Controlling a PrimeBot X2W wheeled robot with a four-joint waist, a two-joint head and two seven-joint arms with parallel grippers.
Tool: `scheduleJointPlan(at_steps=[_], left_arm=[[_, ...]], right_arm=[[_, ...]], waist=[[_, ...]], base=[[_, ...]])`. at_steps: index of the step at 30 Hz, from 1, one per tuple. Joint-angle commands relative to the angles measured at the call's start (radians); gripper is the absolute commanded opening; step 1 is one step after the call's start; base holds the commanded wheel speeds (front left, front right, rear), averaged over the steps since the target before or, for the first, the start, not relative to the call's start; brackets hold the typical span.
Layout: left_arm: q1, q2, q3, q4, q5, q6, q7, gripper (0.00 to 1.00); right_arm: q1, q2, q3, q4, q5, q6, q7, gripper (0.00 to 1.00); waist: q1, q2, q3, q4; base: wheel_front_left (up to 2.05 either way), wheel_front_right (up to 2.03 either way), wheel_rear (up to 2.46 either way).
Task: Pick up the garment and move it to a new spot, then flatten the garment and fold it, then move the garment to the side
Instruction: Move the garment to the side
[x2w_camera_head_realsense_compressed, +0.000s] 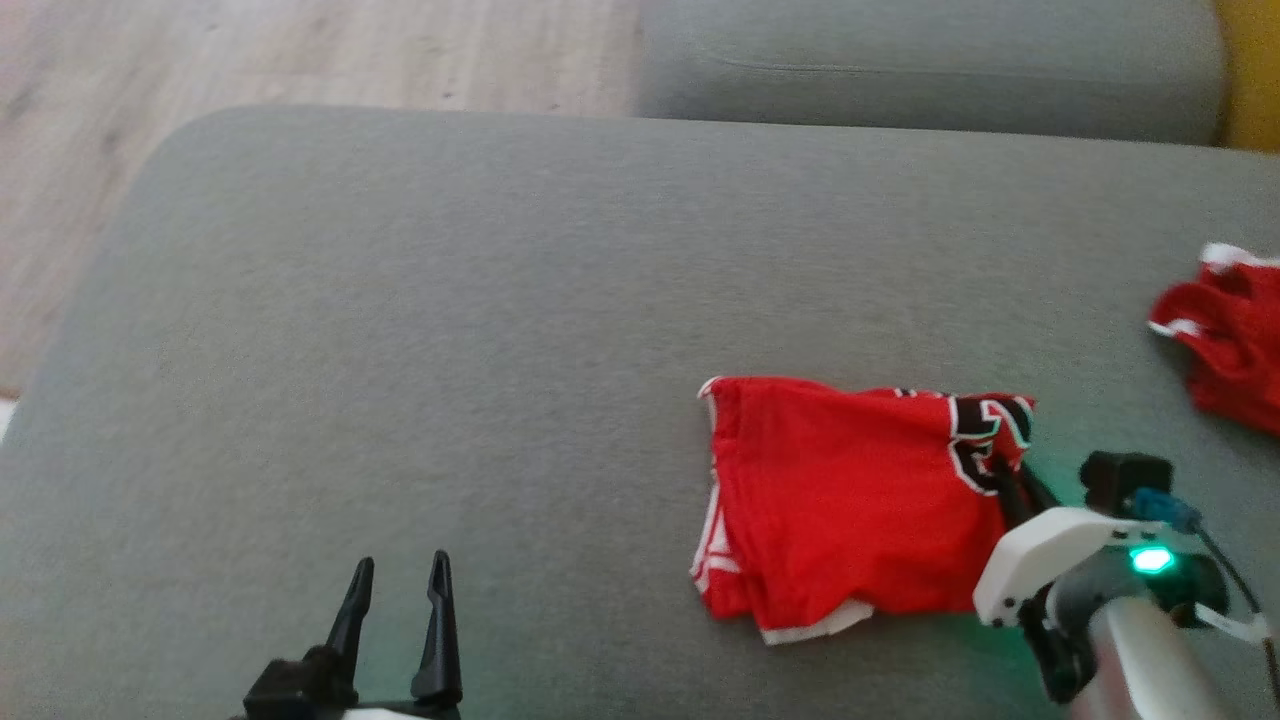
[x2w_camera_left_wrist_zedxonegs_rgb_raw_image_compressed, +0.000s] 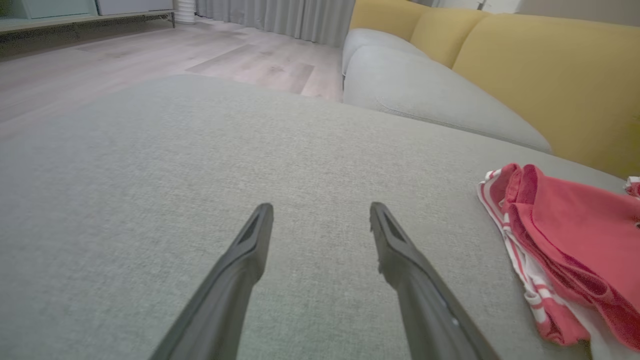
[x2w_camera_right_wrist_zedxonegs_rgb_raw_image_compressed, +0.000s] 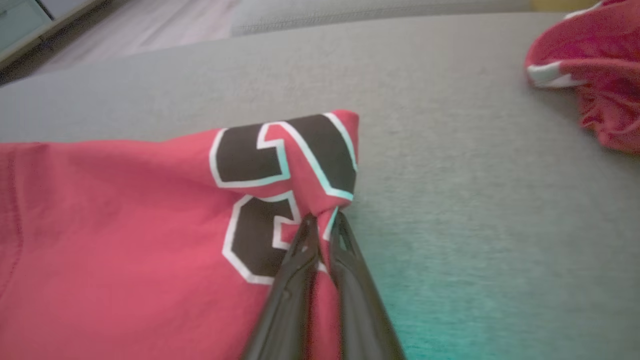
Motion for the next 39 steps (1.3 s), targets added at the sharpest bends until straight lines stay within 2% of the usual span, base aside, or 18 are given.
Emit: scheduleJointPlan(at_steps=[1,12,19,25,31,39], left_arm=[[-0.043,0.004,0.037,-0.031,0.009,0.0,-0.011,1.0],[-0.072,0.007,0.018,-0.045,0.03,-0.008,-0.006,1.0],[-0.116,0.009,-0.002,-0.041,0.046,-0.016,0.01,1.0],[-0.129,0.01,-0.01,-0.035,0.048,-0.019,0.016,1.0],[-0.129,0.013,-0.007,-0.028,0.043,-0.016,0.015,1.0],[-0.13,-0.001,-0.014,-0.019,0.037,-0.019,0.009,1.0]], right_arm=[[-0.038,-0.008,0.006,-0.043,-0.015,0.007,-0.017,0.0],[-0.017,-0.008,-0.063,-0.235,-0.088,0.007,0.029,0.0],[-0.02,-0.008,-0.043,-0.292,-0.066,0.007,0.045,0.0],[-0.037,-0.008,-0.024,-0.306,-0.064,0.007,0.046,0.0],[-0.115,-0.014,0.006,-0.322,-0.088,0.007,0.063,0.0],[-0.276,-0.097,-0.003,-0.255,-0.08,0.007,0.121,0.0]], waist=[[-0.0001,0.0,-0.005,-0.061],[-0.0001,0.0,0.05,-0.338],[-0.0001,0.0,0.083,-0.421],[-0.0001,0.0,0.085,-0.42],[-0.0001,0.0,0.067,-0.37],[-0.0001,0.0,0.056,-0.261]], base=[[0.0,0.0,0.0],[0.0,0.0,0.0],[0.0,0.0,0.0],[0.0,0.0,0.0],[0.0,0.0,0.0],[0.0,0.0,0.0]])
